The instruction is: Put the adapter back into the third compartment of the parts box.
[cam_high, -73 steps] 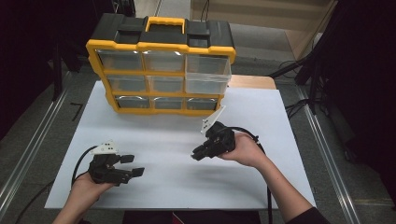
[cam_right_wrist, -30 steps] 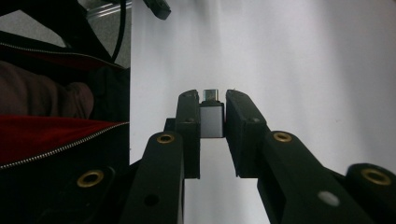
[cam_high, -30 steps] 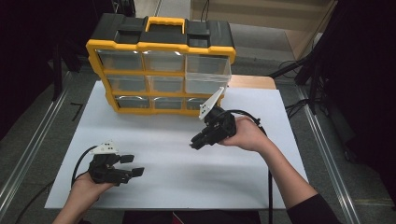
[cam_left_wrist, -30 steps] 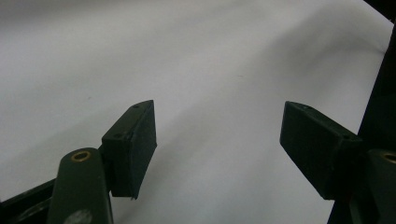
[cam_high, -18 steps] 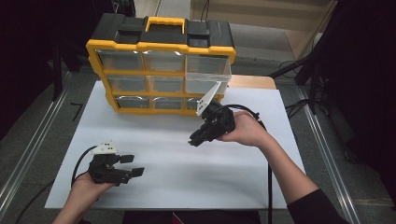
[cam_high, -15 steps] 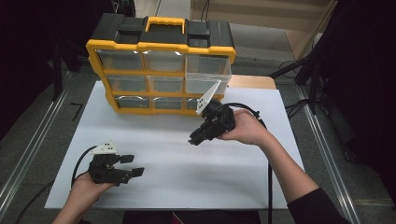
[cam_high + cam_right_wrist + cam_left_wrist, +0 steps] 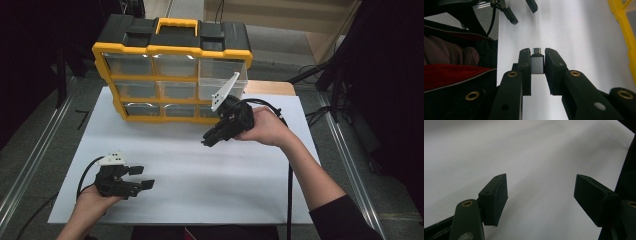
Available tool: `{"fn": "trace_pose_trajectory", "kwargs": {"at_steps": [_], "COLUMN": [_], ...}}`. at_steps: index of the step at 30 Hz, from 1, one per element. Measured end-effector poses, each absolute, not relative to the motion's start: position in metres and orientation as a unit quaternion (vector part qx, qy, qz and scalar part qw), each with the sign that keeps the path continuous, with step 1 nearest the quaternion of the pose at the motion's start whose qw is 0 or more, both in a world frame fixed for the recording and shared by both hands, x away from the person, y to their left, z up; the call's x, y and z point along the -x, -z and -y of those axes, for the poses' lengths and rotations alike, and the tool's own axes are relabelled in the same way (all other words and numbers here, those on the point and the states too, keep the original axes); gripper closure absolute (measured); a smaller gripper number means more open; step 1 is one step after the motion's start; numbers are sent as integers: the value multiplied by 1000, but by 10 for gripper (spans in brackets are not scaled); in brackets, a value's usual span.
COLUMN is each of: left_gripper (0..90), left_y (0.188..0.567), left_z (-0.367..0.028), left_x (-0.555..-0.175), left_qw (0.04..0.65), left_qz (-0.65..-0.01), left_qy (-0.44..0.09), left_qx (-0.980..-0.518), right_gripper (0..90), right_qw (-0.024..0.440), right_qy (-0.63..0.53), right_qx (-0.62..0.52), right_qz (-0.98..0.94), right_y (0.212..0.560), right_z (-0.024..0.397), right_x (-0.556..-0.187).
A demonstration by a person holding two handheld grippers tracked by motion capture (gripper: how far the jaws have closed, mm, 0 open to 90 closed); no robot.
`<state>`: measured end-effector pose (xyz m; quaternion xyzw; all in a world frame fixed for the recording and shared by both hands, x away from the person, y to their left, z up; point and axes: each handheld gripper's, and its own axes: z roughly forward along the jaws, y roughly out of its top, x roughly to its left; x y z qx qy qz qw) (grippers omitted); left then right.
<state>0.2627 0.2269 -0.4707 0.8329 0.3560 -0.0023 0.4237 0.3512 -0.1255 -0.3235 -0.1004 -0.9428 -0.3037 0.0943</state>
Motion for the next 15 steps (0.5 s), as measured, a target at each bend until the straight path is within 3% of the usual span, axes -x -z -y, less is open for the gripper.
{"fn": "trace_pose_trajectory", "kwargs": {"at_steps": [15], "left_gripper": [287], "left_y": [471], "left_z": [-227], "left_x": [-263], "left_qw": [424], "left_qz": [-357], "left_qy": [1], "left_qx": [-832], "right_gripper": [736], "right_qw": [87], "right_qy": [308], "right_qx": [96], "right_qz": [943], "right_y": [299], "right_z": [128], "right_x": [-358]}}
